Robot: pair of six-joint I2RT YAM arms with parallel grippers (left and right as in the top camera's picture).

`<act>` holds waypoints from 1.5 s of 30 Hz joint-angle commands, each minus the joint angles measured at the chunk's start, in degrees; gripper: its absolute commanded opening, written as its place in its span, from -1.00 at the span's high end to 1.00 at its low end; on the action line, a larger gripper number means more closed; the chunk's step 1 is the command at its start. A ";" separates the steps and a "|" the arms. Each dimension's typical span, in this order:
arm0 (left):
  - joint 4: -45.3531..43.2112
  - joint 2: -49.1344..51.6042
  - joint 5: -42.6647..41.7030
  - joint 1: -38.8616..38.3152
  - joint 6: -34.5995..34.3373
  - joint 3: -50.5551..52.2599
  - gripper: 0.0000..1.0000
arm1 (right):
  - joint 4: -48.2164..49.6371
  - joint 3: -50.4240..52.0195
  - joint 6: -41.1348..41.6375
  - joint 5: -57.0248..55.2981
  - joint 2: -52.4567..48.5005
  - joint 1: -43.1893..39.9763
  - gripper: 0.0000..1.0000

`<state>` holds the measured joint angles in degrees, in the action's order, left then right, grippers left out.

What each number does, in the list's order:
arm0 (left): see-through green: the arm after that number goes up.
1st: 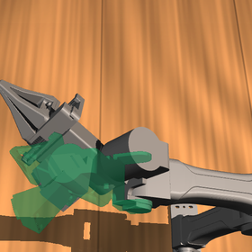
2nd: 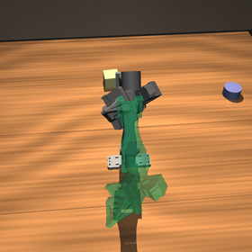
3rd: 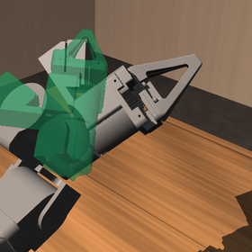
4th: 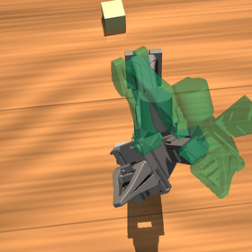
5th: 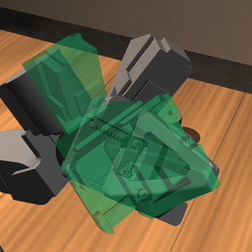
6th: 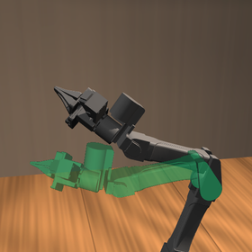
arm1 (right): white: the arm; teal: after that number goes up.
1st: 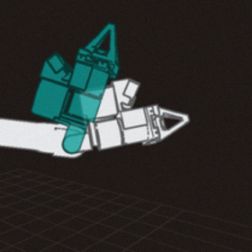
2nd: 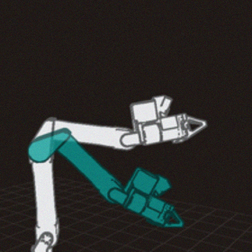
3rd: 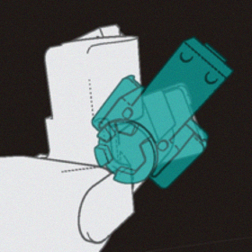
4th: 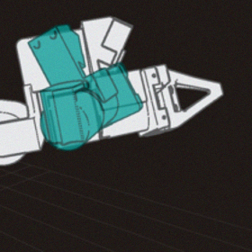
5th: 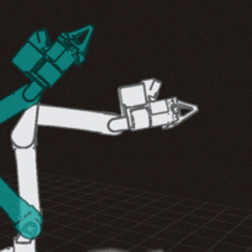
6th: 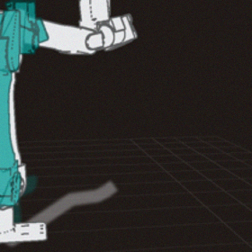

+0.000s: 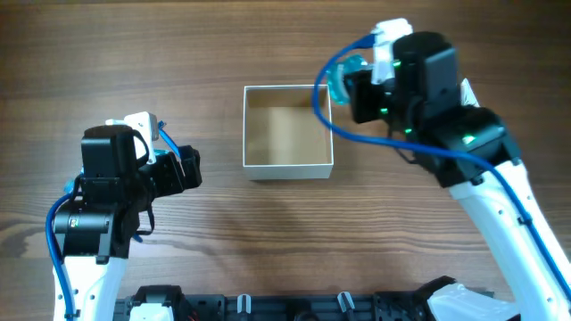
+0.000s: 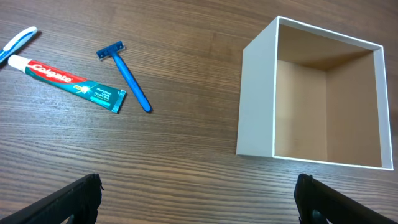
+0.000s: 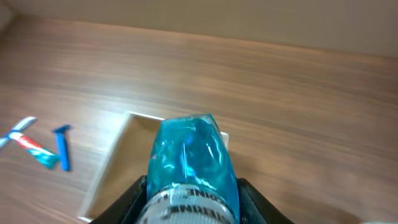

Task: Pack container
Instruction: 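Carry the Listerine bottle with the right gripper into the box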

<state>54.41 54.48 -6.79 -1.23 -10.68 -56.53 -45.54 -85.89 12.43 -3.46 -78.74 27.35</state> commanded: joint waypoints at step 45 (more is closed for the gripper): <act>-0.13 0.02 -1.75 -0.42 -0.50 -1.29 -1.00 | 11.67 -1.92 20.20 -7.74 -29.86 11.43 0.38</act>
<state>54.41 54.48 -6.79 -1.23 -10.66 -56.53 -34.85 -86.41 36.27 -10.98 -108.86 38.59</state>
